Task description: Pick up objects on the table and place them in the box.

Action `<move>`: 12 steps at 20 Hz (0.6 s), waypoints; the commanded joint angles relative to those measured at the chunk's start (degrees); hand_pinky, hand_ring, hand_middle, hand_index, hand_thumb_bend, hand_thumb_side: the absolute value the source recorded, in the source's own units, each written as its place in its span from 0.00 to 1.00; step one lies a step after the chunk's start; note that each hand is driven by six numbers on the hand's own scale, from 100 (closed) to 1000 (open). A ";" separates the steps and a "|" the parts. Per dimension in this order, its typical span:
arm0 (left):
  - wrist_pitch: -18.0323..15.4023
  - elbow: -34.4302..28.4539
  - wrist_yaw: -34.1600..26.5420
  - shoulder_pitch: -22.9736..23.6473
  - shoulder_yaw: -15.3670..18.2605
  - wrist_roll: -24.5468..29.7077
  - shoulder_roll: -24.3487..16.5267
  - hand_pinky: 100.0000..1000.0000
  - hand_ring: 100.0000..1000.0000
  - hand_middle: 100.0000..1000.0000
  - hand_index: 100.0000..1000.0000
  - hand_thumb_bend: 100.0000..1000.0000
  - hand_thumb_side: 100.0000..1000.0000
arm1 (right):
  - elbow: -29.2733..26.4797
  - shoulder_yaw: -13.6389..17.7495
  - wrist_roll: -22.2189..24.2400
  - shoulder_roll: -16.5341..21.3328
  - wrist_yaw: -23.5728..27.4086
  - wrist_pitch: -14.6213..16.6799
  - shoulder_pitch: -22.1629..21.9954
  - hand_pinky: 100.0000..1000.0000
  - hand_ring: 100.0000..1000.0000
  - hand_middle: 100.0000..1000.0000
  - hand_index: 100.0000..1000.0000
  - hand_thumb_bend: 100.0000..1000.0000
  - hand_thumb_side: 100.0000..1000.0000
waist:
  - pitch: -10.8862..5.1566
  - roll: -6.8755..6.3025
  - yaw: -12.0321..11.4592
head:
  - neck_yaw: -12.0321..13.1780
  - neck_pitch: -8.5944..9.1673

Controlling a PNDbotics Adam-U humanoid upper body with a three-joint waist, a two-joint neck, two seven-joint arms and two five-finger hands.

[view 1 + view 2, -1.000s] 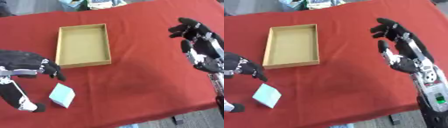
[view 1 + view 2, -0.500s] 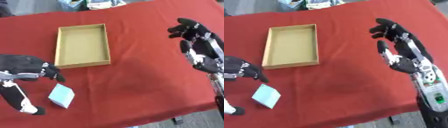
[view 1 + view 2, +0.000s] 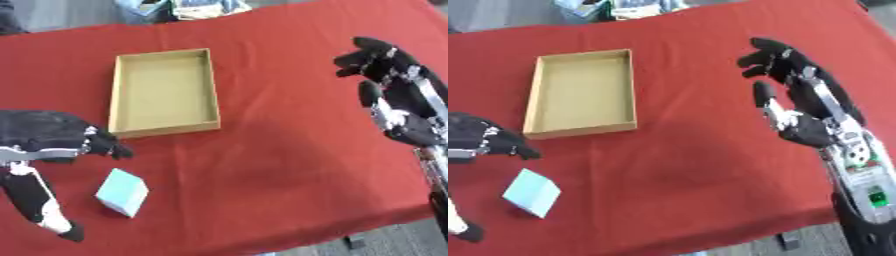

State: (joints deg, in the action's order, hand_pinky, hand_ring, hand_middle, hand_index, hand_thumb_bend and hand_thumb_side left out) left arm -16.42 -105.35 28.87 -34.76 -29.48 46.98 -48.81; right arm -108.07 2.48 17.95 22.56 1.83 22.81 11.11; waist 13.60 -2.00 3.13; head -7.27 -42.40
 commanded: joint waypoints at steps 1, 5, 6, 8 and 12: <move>-5.56 0.08 0.98 -0.44 0.49 4.99 -0.52 0.76 0.71 0.73 0.96 0.70 0.47 | -0.49 0.47 0.08 1.46 -0.19 0.06 0.49 0.71 0.79 0.67 0.93 0.00 0.44 | -0.72 0.16 0.04 | -0.21 0.61; -5.93 0.57 1.54 -0.40 0.22 4.99 -0.19 0.76 0.71 0.72 0.96 0.66 0.43 | -0.49 0.44 0.12 1.46 -0.16 0.07 0.56 0.71 0.79 0.67 0.93 0.00 0.45 | -0.72 0.19 0.01 | -0.25 0.71; -6.05 0.71 1.59 -0.39 0.11 4.99 -0.11 0.76 0.71 0.72 0.95 0.65 0.43 | -0.49 0.44 0.13 1.46 -0.14 0.08 0.58 0.71 0.79 0.67 0.93 0.00 0.45 | -0.71 0.19 0.01 | -0.27 0.73; -6.20 0.97 1.66 -0.41 0.00 4.99 0.04 0.75 0.71 0.72 0.95 0.64 0.42 | -0.49 0.43 0.15 1.46 -0.14 0.08 0.58 0.71 0.79 0.67 0.93 0.00 0.45 | -0.70 0.20 0.00 | -0.32 0.76; -5.88 1.25 2.07 -0.56 0.16 4.61 0.46 0.75 0.71 0.72 0.95 0.61 0.39 | -0.50 0.43 0.18 1.46 -0.13 0.10 0.62 0.71 0.79 0.67 0.93 0.00 0.45 | -0.67 0.21 -0.01 | -0.38 0.83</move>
State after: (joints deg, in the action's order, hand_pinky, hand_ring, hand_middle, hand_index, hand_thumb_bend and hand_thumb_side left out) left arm -16.92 -103.87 30.82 -34.70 -29.83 46.48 -47.60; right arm -108.07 2.48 17.99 22.56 1.83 22.83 11.11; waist 13.71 -1.94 3.14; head -7.51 -42.22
